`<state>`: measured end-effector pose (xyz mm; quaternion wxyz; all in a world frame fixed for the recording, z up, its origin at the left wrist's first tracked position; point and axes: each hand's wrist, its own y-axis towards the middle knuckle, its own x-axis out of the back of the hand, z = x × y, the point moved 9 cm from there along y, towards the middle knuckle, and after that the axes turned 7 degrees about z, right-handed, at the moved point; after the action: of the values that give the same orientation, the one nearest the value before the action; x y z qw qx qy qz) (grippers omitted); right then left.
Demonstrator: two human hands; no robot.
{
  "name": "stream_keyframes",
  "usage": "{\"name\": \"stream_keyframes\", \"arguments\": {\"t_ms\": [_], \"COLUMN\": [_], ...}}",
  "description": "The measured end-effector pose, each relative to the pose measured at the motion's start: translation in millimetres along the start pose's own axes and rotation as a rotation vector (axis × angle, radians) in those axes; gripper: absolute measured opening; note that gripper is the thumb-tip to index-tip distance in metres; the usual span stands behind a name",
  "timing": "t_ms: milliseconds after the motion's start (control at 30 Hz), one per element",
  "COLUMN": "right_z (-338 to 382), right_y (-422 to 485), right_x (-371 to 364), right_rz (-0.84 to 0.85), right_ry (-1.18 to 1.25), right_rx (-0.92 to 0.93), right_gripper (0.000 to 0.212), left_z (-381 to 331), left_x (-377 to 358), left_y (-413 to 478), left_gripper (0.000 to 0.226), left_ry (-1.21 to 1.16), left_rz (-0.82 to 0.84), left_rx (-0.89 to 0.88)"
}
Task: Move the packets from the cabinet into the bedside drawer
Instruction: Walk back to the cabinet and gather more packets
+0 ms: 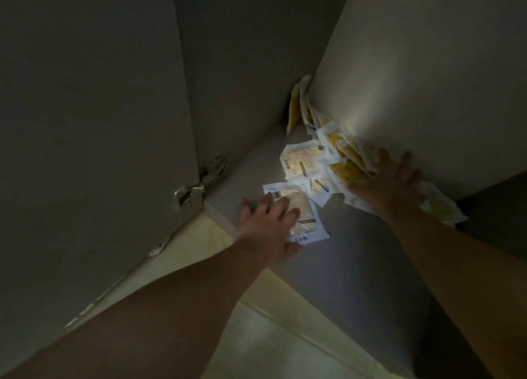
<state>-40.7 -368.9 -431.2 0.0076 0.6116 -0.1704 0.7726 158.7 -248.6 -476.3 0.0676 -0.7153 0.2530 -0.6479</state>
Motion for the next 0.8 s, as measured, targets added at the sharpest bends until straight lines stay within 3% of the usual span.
{"name": "stream_keyframes", "arguments": {"t_ms": [100, 367, 567, 667, 767, 800], "right_z": [-15.1, 5.6, -7.3, -10.1, 6.6, 9.8], "right_y": [16.8, -44.9, -109.3, -125.9, -151.6, -158.7], "right_x": [-27.0, -88.9, -103.2, -93.4, -74.8, -69.6], "right_rz": [0.159, 0.245, 0.312, 0.219, -0.065, -0.130], "right_ry": [0.038, -0.083, -0.241, -0.263, -0.220, -0.184], "right_rx": [0.019, 0.190, 0.271, 0.340, 0.546, 0.576], "right_gripper": [0.106, 0.082, 0.069, 0.060, 0.040, 0.035], "left_z": [0.3, 32.7, 30.6, 17.0, 9.4, 7.4], "left_x": [-1.8, -18.7, -21.6, -25.3, -13.4, -9.1], "left_y": [5.2, 1.9, -12.3, -20.4, -36.9, -42.2], "left_gripper": [0.069, 0.069, 0.089, 0.091, 0.040, 0.034], "left_ry": [-0.004, -0.056, -0.012, 0.136, 0.113, 0.089], "left_rz": [0.005, 0.034, 0.003, -0.114, -0.449, -0.523], "left_rx": [-0.027, 0.025, -0.014, -0.066, -0.108, -0.137]}}
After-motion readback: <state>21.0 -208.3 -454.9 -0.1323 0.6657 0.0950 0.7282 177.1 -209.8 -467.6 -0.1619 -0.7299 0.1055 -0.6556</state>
